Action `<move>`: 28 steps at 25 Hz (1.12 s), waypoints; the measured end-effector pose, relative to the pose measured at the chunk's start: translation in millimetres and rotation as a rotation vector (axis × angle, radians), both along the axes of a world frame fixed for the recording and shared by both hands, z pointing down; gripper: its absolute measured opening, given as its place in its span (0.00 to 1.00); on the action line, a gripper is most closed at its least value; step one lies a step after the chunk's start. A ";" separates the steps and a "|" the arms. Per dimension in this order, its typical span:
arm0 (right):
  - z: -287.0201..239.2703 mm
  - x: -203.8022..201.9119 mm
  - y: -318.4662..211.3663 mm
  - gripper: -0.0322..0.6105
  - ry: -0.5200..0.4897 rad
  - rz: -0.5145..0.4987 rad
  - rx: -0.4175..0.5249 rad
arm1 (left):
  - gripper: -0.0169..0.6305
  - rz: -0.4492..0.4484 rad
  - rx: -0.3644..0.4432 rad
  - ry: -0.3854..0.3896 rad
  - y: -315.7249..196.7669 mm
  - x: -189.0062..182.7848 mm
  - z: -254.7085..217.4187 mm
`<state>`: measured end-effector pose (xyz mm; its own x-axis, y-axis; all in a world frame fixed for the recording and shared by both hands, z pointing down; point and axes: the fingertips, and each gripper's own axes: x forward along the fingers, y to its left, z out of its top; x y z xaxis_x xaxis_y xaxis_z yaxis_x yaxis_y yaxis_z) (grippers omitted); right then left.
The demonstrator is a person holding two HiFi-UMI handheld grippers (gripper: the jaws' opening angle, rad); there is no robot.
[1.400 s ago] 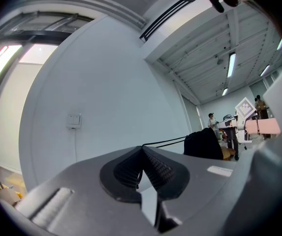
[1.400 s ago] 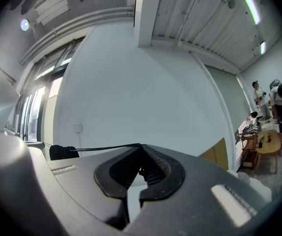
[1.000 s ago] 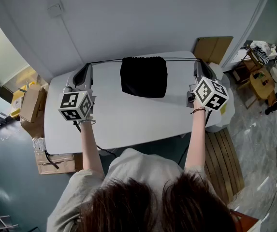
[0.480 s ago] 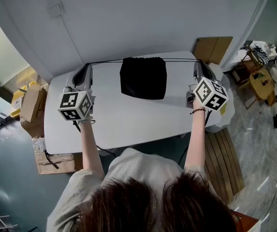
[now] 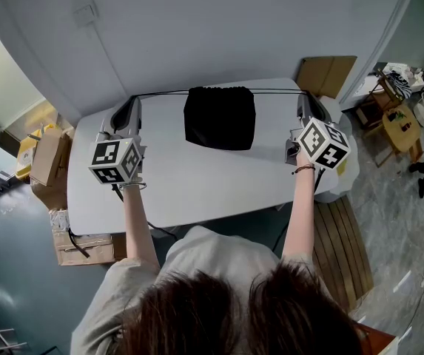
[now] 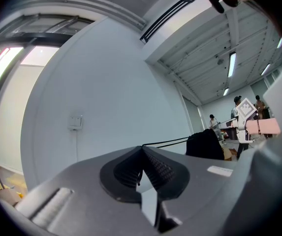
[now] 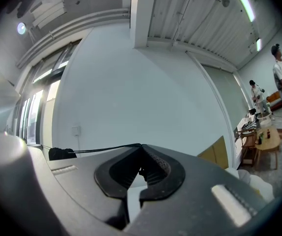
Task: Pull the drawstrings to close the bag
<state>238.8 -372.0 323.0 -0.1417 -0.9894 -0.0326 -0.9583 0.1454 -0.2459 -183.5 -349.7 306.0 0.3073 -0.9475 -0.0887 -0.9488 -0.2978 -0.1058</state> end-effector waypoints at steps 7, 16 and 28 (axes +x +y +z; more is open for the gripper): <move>-6.0 -0.4 1.3 0.07 0.034 0.003 0.016 | 0.03 0.001 0.016 -0.006 0.7 -0.2 -3.2; -12.3 -1.6 3.3 0.07 0.036 0.003 0.035 | 0.03 0.000 0.033 -0.007 3.3 -1.6 -7.3; -19.6 -3.0 5.7 0.07 0.058 0.002 0.060 | 0.03 -0.002 0.046 -0.013 6.6 -2.6 -10.6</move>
<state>235.7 -366.3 303.3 -0.1435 -0.9861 -0.0836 -0.9709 0.1566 -0.1813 -186.1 -343.2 295.4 0.3071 -0.9431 -0.1278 -0.9477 -0.2907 -0.1319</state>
